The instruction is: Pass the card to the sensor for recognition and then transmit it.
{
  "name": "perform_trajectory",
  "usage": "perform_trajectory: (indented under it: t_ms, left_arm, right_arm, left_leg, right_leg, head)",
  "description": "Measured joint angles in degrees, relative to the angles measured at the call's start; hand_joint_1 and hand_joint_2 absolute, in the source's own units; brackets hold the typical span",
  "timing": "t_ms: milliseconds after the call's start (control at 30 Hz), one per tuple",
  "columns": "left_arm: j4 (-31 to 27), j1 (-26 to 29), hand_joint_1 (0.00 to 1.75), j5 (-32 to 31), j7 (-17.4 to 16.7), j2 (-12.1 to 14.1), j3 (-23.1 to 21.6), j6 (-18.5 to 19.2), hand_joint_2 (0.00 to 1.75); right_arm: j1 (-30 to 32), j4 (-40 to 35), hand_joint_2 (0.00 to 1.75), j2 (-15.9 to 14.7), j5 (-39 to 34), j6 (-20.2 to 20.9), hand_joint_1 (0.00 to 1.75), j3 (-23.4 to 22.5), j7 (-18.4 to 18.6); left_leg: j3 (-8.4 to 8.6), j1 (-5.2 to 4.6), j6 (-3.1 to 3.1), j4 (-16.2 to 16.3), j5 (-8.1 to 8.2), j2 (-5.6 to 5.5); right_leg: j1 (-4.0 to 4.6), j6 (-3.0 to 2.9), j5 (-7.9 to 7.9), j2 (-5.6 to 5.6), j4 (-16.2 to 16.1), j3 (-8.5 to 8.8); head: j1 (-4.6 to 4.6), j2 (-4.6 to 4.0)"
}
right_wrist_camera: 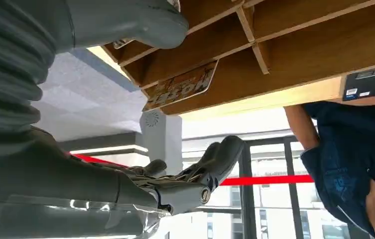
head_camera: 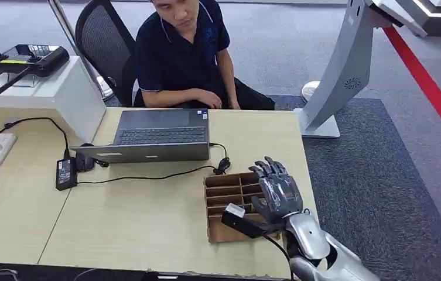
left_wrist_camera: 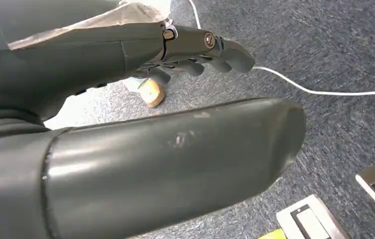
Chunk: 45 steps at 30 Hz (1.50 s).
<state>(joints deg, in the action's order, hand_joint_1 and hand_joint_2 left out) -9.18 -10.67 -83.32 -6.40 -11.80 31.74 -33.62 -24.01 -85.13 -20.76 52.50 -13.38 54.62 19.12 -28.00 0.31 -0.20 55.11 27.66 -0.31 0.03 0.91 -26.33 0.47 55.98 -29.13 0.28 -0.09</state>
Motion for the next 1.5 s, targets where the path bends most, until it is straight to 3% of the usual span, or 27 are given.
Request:
perform_trajectory:
  t_ms: [500, 1500]
  left_arm:
    - [0.0, 0.0, 0.00, -0.1, 0.0, 0.0, -0.1, 0.0, 0.00]
    - [0.0, -0.1, 0.00, -0.2, 0.0, -0.2, -1.4, 0.2, 0.00]
  right_arm:
    - [0.0, 0.0, 1.75, 0.0, 1.3, -0.5, 0.44, 0.0, 0.5]
    - [0.0, 0.9, 1.75, 1.0, 3.1, -2.5, 0.47, -0.1, 0.1]
  left_leg:
    - [0.00, 0.00, 0.00, 0.0, 0.00, 0.00]
    - [-0.01, 0.00, 0.00, 0.0, 0.00, 0.00]
  right_leg:
    - [0.00, 0.00, 0.00, 0.00, 0.0, -0.01]
    - [0.00, 0.00, 0.00, 0.00, 0.0, 0.00]
  head:
    - [0.00, 0.00]
    - [0.00, 0.00]
